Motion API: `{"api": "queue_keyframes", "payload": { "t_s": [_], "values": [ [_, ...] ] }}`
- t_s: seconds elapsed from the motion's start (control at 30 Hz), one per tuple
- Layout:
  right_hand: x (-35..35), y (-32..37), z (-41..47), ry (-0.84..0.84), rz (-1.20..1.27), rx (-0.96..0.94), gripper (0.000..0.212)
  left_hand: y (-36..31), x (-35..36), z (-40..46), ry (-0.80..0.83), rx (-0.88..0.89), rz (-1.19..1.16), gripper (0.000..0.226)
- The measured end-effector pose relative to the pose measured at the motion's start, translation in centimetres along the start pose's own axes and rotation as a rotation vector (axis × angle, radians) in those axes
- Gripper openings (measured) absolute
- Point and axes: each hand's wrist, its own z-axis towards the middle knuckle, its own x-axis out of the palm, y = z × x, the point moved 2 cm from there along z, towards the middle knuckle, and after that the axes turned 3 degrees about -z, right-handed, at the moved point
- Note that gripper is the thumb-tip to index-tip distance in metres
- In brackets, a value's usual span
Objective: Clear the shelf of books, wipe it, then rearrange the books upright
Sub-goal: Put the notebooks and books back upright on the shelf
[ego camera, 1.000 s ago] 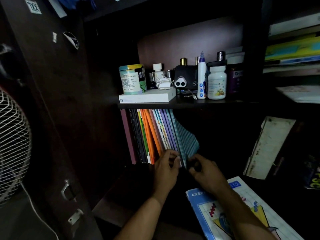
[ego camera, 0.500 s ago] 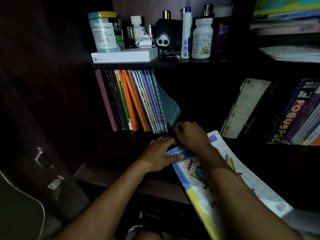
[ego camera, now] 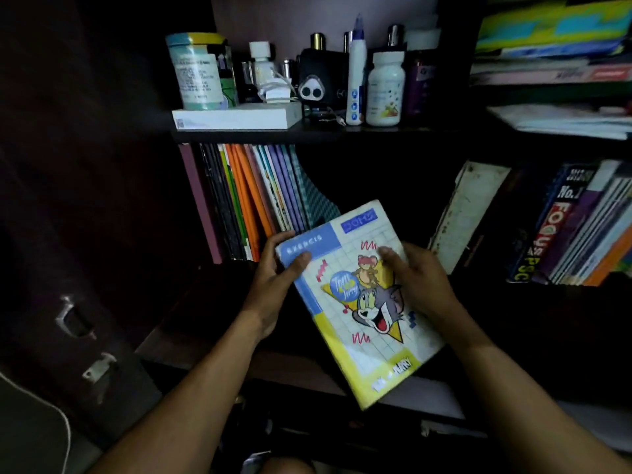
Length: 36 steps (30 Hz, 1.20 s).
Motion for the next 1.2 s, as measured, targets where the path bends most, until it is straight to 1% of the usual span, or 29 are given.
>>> {"api": "queue_keyframes", "payload": {
  "t_s": [0.03, 0.07, 0.1, 0.13, 0.2, 0.27, 0.33, 0.37, 0.43, 0.47, 0.53, 0.6, 0.67, 0.8, 0.9, 0.97, 1.03, 1.07, 1.13, 1.2],
  "values": [
    [-0.1, 0.0, 0.1, -0.064, 0.009, -0.021, 0.017, 0.1, 0.1, -0.1, 0.024, -0.026, 0.000, 0.058],
    [-0.3, 0.0, 0.4, -0.152, 0.014, -0.030, 0.015, 0.1, 0.4, -0.3, 0.070, -0.047, 0.044, 0.069],
    [-0.6, 0.0, 0.5, -0.247, 0.025, -0.037, 0.016, 0.3, 0.6, -0.6, 0.138, -0.061, 0.123, 0.075],
    [-0.9, 0.1, 0.5, -0.335, 0.042, -0.046, 0.018, 0.6, 1.0, -0.9, 0.213, -0.076, 0.206, 0.074],
    [-1.6, 0.9, 0.1, -0.454, 0.087, -0.101, 0.022, 1.1, 2.0, -1.2, 0.331, -0.102, 0.386, 0.062],
    [-1.7, 1.7, -0.3, -0.469, 0.104, -0.171, 0.017, 1.1, 2.4, -1.4, 0.311, -0.065, 0.503, 0.051],
    [-1.3, 2.1, -0.7, -0.453, 0.056, -0.233, 0.014, 0.8, 2.0, -1.3, 0.214, -0.010, 0.551, 0.040],
    [-1.1, 2.1, -0.9, -0.440, 0.026, -0.253, 0.015, 0.8, 1.9, -1.3, 0.172, -0.001, 0.532, 0.033],
    [-0.7, 2.0, -0.9, -0.408, -0.033, -0.262, 0.031, 0.7, 1.5, -1.6, 0.116, 0.015, 0.500, 0.017],
    [-0.5, 2.1, -0.9, -0.380, -0.045, -0.258, 0.038, 0.5, 1.5, -1.8, 0.105, 0.030, 0.506, 0.015],
    [-0.2, 2.1, -0.9, -0.317, -0.053, -0.269, 0.041, 0.2, 1.5, -2.1, 0.101, 0.045, 0.517, 0.018],
    [-0.2, 1.9, -0.8, -0.245, -0.090, -0.276, 0.052, -0.1, 1.6, -2.2, 0.094, 0.035, 0.530, 0.016],
    [-0.4, 1.3, -0.5, -0.176, -0.147, -0.248, 0.061, -0.1, 1.5, -2.2, 0.049, 0.017, 0.547, 0.014],
    [-0.6, -0.4, 0.4, -0.101, -0.250, -0.159, 0.070, -1.1, 0.7, -3.8, -0.034, 0.011, 0.539, 0.013],
    [-0.3, -1.3, 0.9, 0.001, -0.270, -0.103, 0.071, -2.7, -2.5, -5.2, -0.111, 0.041, 0.575, 0.016],
    [-0.2, -1.8, 1.1, 0.052, -0.292, -0.079, 0.070, -3.7, -5.4, -5.8, -0.232, 0.077, 0.602, 0.014],
    [0.1, -1.8, 1.0, 0.105, -0.360, -0.061, 0.070, -4.0, -8.1, -6.5, -0.358, 0.081, 0.555, 0.007],
    [0.2, -1.9, 1.2, 0.121, -0.396, -0.058, 0.071, -3.8, -8.9, -6.7, -0.392, 0.065, 0.523, 0.014],
    [0.5, -1.8, 1.1, 0.166, -0.460, -0.068, 0.075, -3.2, -9.5, -6.9, -0.412, 0.013, 0.503, 0.014],
    [1.0, -1.8, 1.1, 0.199, -0.531, -0.057, 0.080, -2.7, -9.8, -6.7, -0.397, -0.011, 0.569, 0.017]
  ]
}}
